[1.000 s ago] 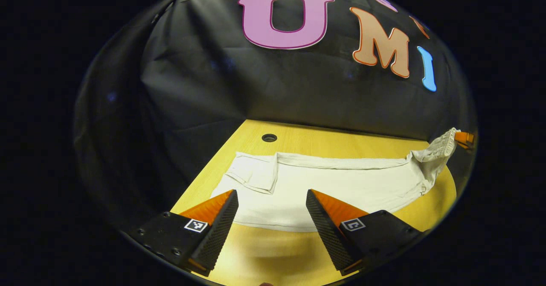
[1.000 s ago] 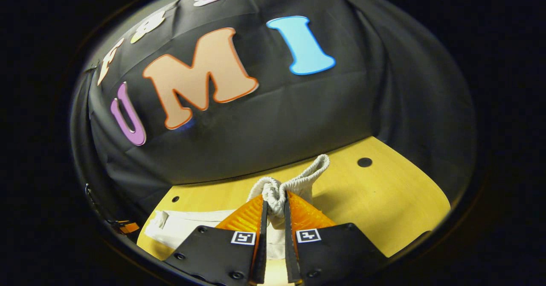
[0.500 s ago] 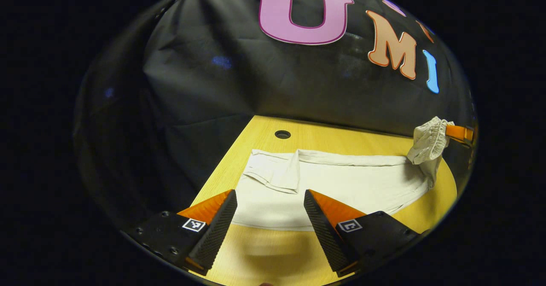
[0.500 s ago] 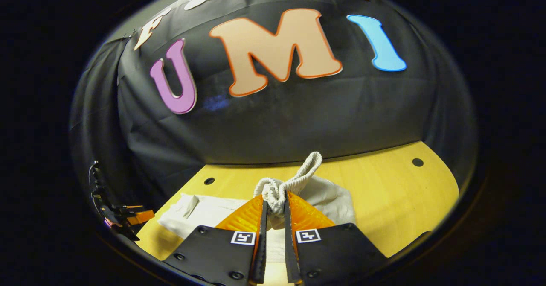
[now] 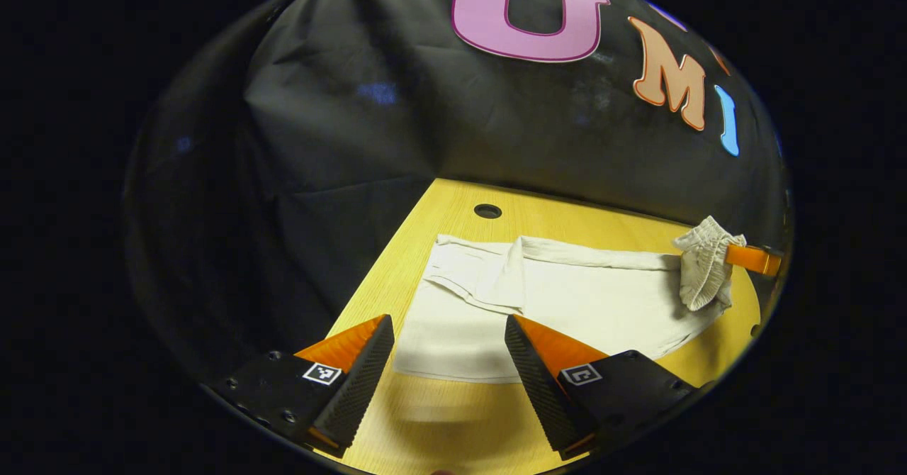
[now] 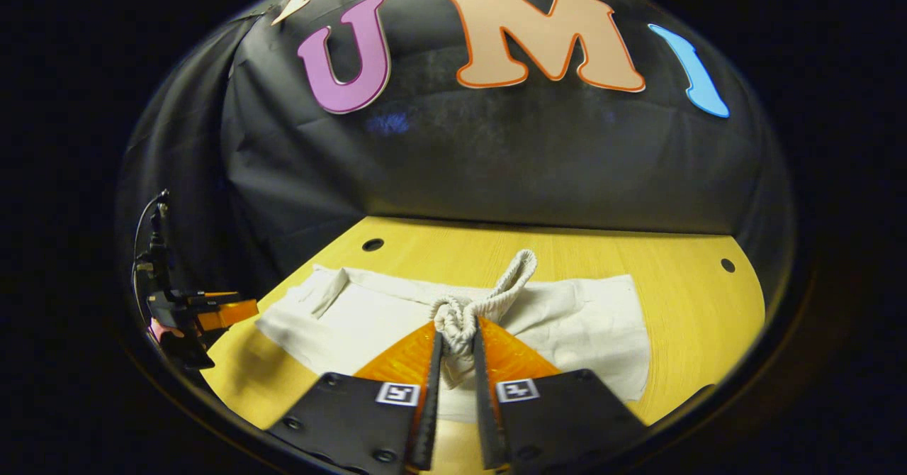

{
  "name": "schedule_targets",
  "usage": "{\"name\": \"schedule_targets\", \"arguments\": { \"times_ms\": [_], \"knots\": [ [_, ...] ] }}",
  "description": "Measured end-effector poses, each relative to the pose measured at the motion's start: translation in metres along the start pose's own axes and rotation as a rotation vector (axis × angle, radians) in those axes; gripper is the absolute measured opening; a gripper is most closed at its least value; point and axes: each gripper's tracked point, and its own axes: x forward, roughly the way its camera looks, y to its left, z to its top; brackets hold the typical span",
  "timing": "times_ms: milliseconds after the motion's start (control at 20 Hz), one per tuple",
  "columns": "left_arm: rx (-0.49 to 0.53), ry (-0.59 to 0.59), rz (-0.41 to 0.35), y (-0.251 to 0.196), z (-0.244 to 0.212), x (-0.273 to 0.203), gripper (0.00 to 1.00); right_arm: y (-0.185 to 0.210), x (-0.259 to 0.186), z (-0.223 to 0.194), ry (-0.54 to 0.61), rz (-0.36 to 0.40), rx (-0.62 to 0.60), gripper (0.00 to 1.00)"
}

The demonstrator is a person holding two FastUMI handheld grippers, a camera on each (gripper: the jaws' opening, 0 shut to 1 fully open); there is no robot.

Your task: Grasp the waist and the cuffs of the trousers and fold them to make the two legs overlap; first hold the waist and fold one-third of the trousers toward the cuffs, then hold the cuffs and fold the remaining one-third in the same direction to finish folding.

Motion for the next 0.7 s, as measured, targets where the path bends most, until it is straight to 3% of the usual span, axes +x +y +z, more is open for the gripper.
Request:
{"name": "schedule_targets", "arguments": {
  "times_ms": [50,100,250,350,400,700],
  "knots": [
    [-0.006,0.003,-0.001,0.002,-0.002,0.003,0.96,0.001,-0.002,-0.001,0.009,0.008,-0.008,0.31],
    [-0.01,0.004,-0.002,0.003,-0.003,0.006,0.96,0.004,-0.002,-0.007,0.018,0.008,-0.009,0.27],
    [-0.011,0.021,0.001,0.006,-0.009,0.012,0.96,-0.001,-0.006,-0.002,0.001,-0.038,-0.013,0.88],
    [-0.013,0.039,0.003,0.007,-0.014,0.017,0.96,-0.007,-0.01,-0.002,0.002,-0.055,-0.011,0.91],
    [-0.014,0.048,0.006,0.009,-0.017,0.019,0.96,-0.01,-0.013,-0.001,-0.001,-0.067,-0.01,0.98],
    [-0.028,0.109,0.027,0.016,-0.036,0.035,0.96,-0.047,-0.037,0.005,-0.029,-0.173,0.02,0.96]
  ]
}}
